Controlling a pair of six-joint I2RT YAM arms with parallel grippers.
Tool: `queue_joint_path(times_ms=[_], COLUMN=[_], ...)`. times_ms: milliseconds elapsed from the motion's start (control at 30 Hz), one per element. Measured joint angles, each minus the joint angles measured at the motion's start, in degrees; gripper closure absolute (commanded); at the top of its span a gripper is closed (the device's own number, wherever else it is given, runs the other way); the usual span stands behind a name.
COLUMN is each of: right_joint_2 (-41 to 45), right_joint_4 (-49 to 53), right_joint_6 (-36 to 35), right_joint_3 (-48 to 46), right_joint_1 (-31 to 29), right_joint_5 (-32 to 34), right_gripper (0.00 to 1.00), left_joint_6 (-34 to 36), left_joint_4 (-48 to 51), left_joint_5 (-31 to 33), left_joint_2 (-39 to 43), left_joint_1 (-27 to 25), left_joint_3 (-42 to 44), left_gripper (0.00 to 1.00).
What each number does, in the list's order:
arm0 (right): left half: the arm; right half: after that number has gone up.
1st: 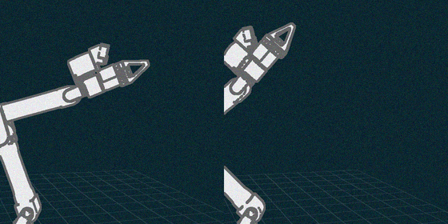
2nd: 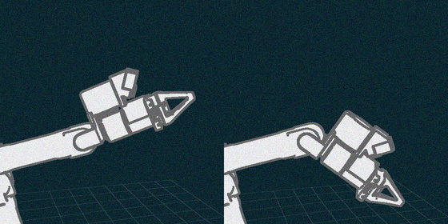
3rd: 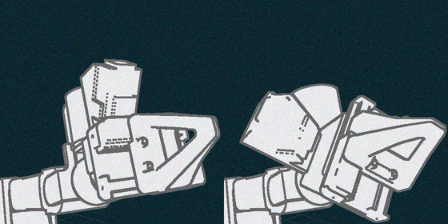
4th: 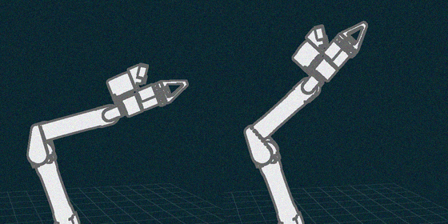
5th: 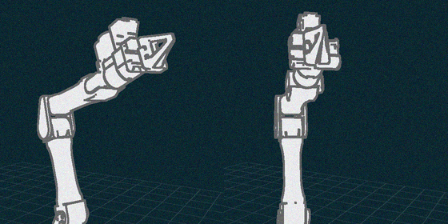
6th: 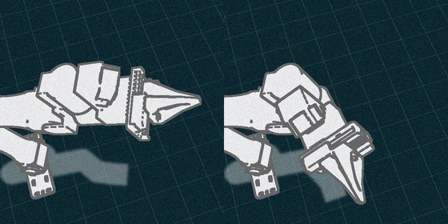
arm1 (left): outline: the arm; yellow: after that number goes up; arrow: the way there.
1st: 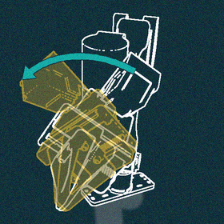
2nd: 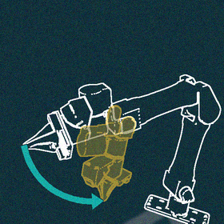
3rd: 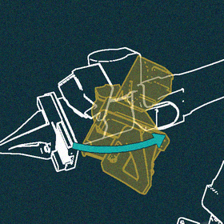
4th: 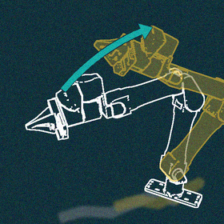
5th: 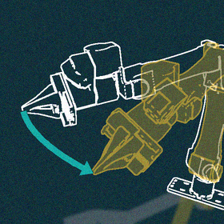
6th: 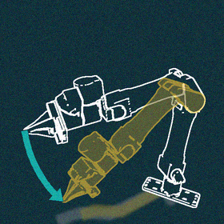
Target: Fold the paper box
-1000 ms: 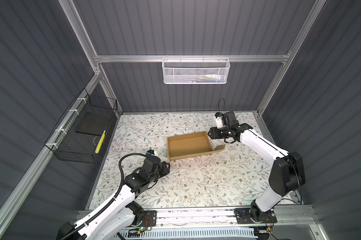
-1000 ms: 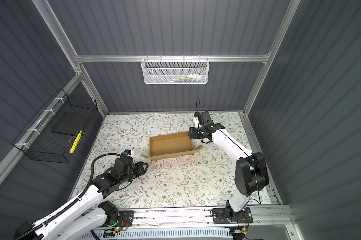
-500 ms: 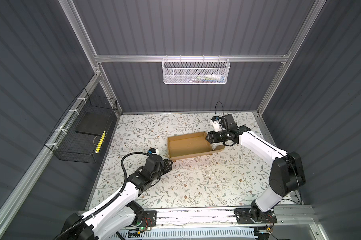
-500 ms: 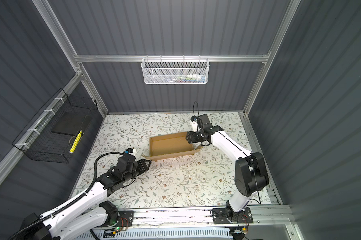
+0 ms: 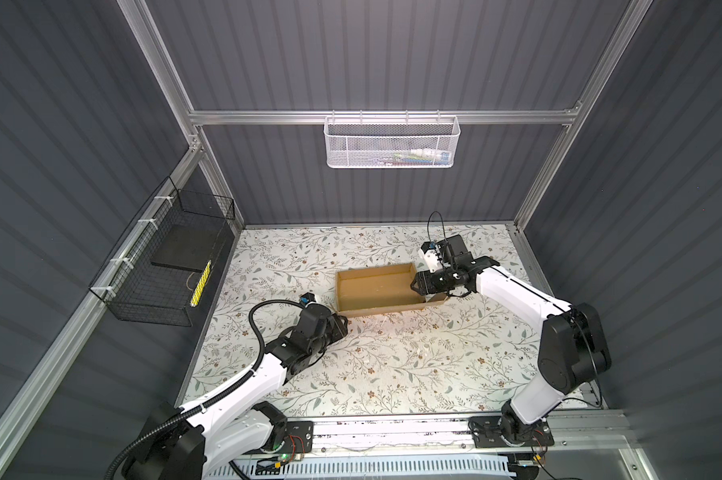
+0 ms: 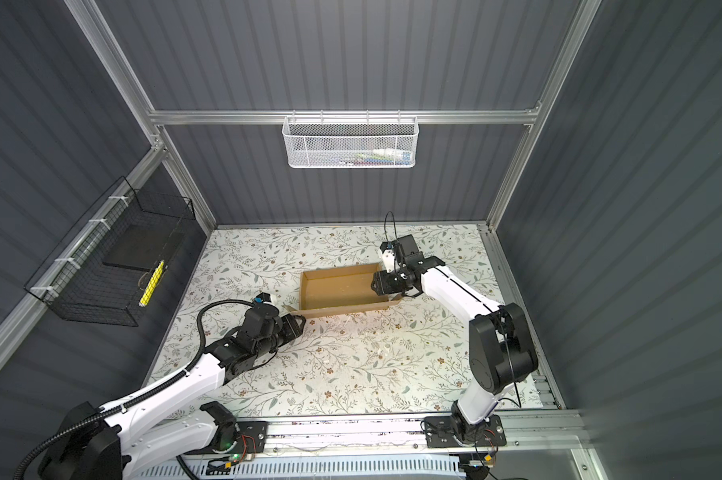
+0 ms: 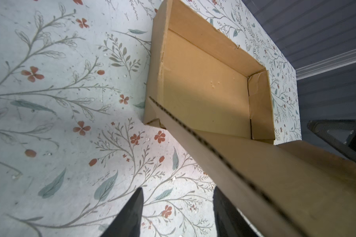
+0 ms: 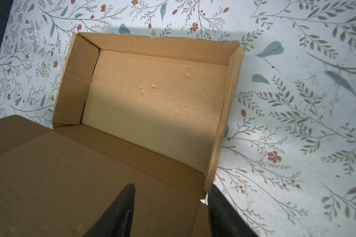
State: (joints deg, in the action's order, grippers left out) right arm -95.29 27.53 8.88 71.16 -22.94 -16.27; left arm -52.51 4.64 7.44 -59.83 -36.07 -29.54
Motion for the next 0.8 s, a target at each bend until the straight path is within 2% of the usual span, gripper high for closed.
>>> queue_joint_path(times_ms=[300, 800], right_joint_2=[1.53, 2.47], right_joint_4=[0.74, 1.31], right_joint_6=[-0.17, -0.15], right_joint_3=[-0.57, -0.57], right_joint_1=[-0.04, -1.14], right_joint_5=[-1.44, -5.11], right_gripper=[0.42, 0.43], left_joint_6=[2.99, 8.07], left_joint_4=[-0.48, -2.67], left_joint_5=[3.58, 3.48], left_joint_2=[-2.03, -11.56], left_joint_1=[0.5, 7.1], left_joint_3=[-4.42, -12.11], left_gripper=[0.42, 0.41])
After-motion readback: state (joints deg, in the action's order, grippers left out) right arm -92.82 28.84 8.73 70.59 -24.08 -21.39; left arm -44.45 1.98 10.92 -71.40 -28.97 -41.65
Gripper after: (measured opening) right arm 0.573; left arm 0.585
